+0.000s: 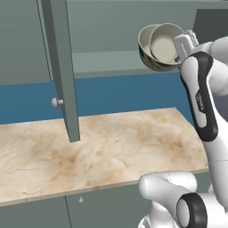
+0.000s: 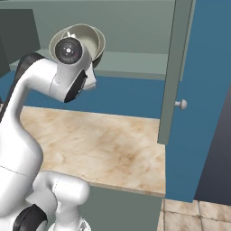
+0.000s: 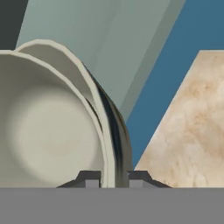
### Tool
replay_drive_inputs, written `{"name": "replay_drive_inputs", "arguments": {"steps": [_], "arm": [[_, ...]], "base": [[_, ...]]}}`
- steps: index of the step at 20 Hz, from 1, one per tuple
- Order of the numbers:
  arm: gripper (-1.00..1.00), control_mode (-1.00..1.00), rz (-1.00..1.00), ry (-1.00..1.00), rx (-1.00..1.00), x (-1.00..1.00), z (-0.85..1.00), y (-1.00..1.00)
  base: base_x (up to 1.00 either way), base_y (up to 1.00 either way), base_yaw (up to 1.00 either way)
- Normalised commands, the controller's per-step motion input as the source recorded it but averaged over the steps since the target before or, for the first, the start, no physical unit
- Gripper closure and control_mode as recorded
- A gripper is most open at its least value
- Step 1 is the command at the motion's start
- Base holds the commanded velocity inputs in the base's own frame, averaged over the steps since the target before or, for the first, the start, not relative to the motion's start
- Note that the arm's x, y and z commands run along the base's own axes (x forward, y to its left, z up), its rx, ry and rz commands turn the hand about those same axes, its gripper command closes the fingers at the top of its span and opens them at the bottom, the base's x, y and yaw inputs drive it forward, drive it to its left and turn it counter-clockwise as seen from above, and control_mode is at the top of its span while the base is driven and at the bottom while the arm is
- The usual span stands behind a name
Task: Pick up the bowls on the counter and stack them on top of one another in the open cabinet. Place the smaller bowl on top of the larger bowl.
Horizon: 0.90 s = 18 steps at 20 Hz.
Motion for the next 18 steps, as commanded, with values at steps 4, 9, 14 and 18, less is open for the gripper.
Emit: {"name": "replay_drive_inputs", "arguments": {"steps": [4,9,14,18], "arm": [[1.00,-1.00,0.00,0.00,0.01,0.01,0.01,-0.01],[1.00,-1.00,-0.01,0.00,0.05,0.13,0.00,0.00],[1.00,-1.00,-0.04,0.00,0.10,0.09,0.01,-0.06],[1.00,-1.00,-0.06,0.00,0.02,0.19,0.01,-0.01]], "base": [[0.00,0.00,0.00],[0.00,0.00,0.00],[0.00,0.00,0.00],[0.00,0.00,0.00]]}}
